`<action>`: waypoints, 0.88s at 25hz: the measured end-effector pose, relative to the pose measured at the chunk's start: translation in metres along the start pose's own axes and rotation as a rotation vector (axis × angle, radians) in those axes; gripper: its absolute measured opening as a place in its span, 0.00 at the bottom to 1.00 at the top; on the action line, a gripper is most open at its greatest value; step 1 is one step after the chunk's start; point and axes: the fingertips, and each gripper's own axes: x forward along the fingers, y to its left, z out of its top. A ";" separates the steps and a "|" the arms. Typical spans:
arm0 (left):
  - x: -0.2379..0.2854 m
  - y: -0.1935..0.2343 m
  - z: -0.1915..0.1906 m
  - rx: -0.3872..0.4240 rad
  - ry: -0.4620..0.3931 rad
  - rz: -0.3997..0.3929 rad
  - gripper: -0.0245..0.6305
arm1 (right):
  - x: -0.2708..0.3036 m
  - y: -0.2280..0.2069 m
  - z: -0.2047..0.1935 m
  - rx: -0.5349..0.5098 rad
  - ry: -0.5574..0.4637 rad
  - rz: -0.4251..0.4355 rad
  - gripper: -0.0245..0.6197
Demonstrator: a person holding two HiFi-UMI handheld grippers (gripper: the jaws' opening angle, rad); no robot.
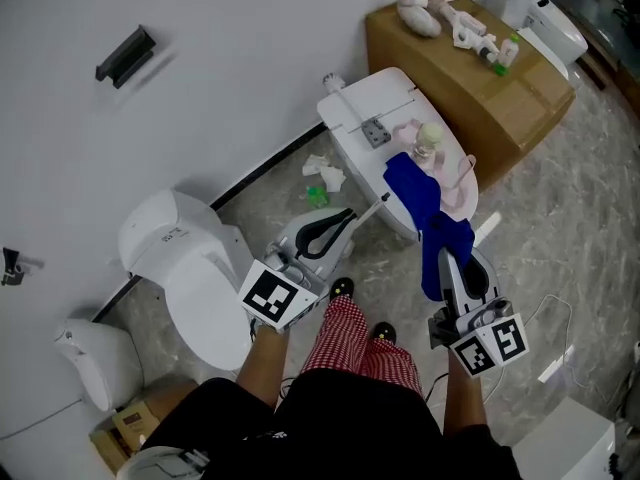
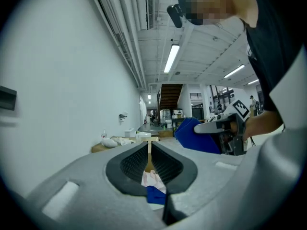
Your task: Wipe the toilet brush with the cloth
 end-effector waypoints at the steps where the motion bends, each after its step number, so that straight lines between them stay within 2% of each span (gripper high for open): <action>1: 0.004 0.004 -0.005 -0.008 0.002 -0.005 0.05 | 0.003 -0.002 -0.002 0.002 0.002 -0.008 0.14; 8: 0.025 0.023 -0.043 -0.055 0.024 -0.040 0.05 | 0.021 -0.022 -0.019 0.009 0.017 -0.056 0.14; 13: 0.032 0.031 -0.067 -0.047 0.062 -0.053 0.05 | 0.036 -0.031 -0.037 0.023 0.032 -0.081 0.14; 22: 0.047 0.037 -0.103 -0.081 0.108 -0.088 0.05 | 0.051 -0.048 -0.067 0.039 0.046 -0.118 0.14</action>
